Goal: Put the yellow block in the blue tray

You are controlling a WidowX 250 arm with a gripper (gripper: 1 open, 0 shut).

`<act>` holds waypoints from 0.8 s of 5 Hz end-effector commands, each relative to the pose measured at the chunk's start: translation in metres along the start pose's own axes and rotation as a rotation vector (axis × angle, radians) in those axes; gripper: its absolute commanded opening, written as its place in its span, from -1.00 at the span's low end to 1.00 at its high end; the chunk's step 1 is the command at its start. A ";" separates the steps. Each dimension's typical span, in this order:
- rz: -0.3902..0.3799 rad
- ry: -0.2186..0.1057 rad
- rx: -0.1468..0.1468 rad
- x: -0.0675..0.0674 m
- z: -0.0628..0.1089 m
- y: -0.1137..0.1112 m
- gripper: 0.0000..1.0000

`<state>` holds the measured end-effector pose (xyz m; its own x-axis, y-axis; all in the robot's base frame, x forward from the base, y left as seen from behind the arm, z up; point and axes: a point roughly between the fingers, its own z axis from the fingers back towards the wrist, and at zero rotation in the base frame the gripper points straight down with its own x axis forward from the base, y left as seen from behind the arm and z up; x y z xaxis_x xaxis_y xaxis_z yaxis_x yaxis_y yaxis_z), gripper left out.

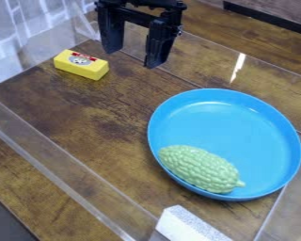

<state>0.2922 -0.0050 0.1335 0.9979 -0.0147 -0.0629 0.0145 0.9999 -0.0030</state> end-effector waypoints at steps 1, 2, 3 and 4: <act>-0.077 0.017 0.007 0.002 -0.006 0.004 1.00; -0.191 0.033 0.019 0.007 -0.012 0.012 1.00; -0.307 0.039 0.030 0.014 -0.017 0.020 1.00; -0.378 0.045 0.037 0.018 -0.022 0.023 1.00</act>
<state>0.3014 0.0143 0.0957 0.9090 -0.3851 -0.1595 0.3863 0.9220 -0.0244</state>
